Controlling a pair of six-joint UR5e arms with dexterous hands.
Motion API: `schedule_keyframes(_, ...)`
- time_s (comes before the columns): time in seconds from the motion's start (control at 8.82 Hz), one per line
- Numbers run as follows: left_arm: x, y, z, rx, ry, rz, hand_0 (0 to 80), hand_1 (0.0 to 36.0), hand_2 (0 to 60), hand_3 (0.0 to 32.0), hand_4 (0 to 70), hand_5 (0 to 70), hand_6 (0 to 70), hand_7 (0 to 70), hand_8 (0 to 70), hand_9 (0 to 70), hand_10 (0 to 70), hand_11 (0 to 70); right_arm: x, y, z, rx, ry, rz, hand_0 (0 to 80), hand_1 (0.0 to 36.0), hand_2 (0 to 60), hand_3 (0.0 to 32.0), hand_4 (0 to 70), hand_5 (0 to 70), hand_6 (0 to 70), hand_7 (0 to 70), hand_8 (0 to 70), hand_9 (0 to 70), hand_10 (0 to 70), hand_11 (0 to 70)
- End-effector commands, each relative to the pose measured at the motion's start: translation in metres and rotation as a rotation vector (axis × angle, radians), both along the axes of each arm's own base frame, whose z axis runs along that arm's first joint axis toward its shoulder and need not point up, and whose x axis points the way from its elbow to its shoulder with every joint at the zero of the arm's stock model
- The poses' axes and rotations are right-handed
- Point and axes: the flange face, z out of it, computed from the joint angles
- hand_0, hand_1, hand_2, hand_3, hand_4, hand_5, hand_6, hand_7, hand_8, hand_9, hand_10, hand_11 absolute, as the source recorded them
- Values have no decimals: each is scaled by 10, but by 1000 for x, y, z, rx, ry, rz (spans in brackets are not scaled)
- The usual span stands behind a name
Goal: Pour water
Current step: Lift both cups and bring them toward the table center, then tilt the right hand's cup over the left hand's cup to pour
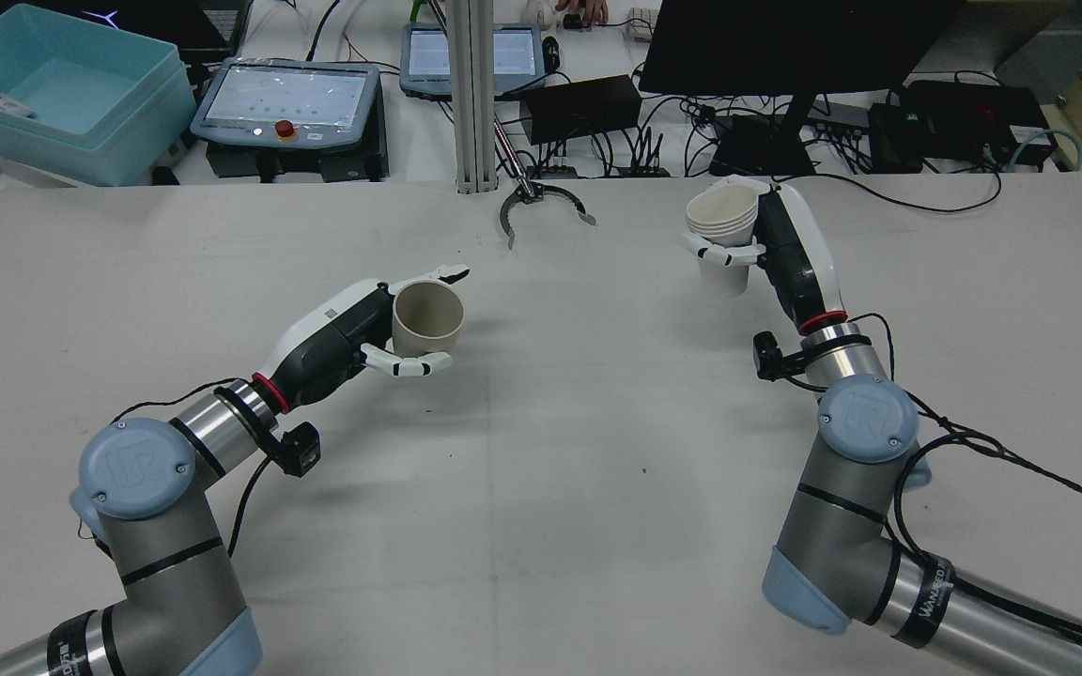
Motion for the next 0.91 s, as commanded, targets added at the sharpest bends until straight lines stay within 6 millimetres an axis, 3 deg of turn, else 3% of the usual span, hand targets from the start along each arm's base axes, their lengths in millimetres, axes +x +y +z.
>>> schedule_keyframes(0.0, 26, 10, -14, 5, -3, 30, 387, 360, 600, 0, 253, 568, 65, 126, 19, 48, 63, 114, 120, 40, -163, 236, 406, 78, 492, 170, 401, 0, 242, 700, 539, 691, 476, 649, 336, 485)
schedule_keyframes(0.11, 27, 10, -18, 8, 3, 30, 390, 360, 600, 0, 254, 569, 65, 126, 18, 47, 62, 114, 146, 68, -203, 292, 568, 158, 500, 193, 452, 0, 237, 700, 540, 687, 469, 637, 337, 488)
schedule_keyframes(0.23, 36, 20, -20, 9, 4, 50, 392, 360, 600, 0, 256, 568, 64, 125, 17, 46, 62, 113, 149, 76, -210, 306, 669, 197, 501, 209, 506, 0, 241, 700, 540, 680, 463, 627, 341, 495)
schedule_keyframes(0.34, 39, 23, -19, 10, 3, 55, 392, 360, 600, 0, 254, 570, 64, 125, 17, 46, 63, 113, 122, 84, -208, 330, 727, 147, 515, 238, 577, 0, 265, 700, 552, 700, 468, 634, 352, 510)
schedule_keyframes(0.45, 48, 33, -19, 8, 1, 72, 392, 360, 600, 0, 256, 574, 64, 125, 17, 46, 62, 113, 94, 95, -218, 368, 802, 131, 537, 272, 600, 0, 288, 700, 570, 700, 484, 657, 370, 535)
schedule_keyframes(0.68, 60, 41, -27, 14, 9, 90, 391, 360, 600, 0, 255, 573, 63, 124, 18, 48, 62, 113, 38, 128, -245, 446, 868, 96, 550, 323, 600, 0, 334, 700, 617, 700, 521, 700, 401, 576)
schedule_keyframes(0.79, 61, 40, -31, 16, 15, 89, 392, 360, 600, 0, 255, 574, 64, 123, 18, 47, 63, 114, 4, 132, -251, 462, 893, 68, 553, 341, 600, 0, 344, 700, 627, 700, 531, 700, 413, 595)
